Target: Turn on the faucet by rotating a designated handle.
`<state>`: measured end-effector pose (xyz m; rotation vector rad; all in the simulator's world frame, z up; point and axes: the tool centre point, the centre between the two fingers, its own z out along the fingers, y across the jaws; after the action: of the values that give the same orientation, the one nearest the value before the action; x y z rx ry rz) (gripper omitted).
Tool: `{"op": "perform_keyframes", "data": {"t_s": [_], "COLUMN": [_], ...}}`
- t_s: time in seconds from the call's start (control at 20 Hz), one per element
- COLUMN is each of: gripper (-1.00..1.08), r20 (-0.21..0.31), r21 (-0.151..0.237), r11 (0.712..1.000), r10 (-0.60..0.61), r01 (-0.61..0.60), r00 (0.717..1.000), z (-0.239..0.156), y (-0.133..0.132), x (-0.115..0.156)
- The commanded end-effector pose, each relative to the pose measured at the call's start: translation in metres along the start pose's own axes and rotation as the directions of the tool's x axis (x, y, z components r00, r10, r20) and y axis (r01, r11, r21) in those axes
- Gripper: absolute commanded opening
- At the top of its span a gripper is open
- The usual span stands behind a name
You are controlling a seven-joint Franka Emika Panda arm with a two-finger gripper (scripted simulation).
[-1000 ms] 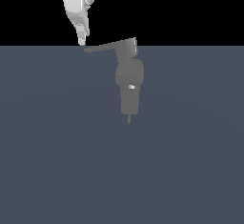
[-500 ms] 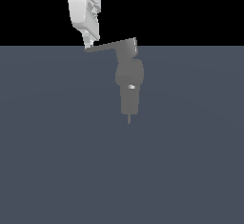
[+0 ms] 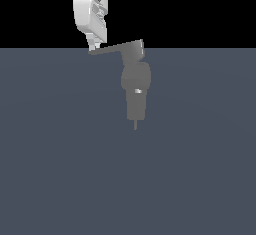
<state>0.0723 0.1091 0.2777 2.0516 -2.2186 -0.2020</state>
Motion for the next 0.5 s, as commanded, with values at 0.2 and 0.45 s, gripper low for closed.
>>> {"op": "perform_keyframes", "data": {"t_s": [0.2, 0.45], "gripper": [-1.0, -1.0], "r20": [-0.001, -0.002], "r21": [-0.002, -0.005], "r11": [1.0, 1.0], "r10": [0.003, 0.007], "r01": [-0.003, -0.007], "r00": [1.0, 1.0], "z": [0.001, 0.003], "y": [0.01, 0.023], "x": [0.001, 0.003]}}
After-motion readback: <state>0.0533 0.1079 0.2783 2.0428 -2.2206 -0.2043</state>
